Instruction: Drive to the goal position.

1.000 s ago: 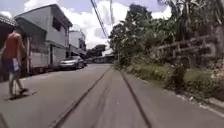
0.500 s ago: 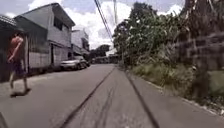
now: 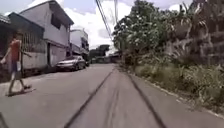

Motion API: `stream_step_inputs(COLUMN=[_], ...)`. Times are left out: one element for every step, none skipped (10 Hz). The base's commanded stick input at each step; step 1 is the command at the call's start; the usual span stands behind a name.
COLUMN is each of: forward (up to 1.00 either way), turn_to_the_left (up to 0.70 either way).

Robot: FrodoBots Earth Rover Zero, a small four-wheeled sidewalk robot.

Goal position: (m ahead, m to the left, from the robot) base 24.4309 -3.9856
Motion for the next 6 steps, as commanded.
stream_step_inputs(forward=[1.0, 1.0, 1.0, 1.0, 1.0, 1.0], turn_to_the_left=[0.21, 0.0, 0.0, 0.0, 0.0, 0.0])
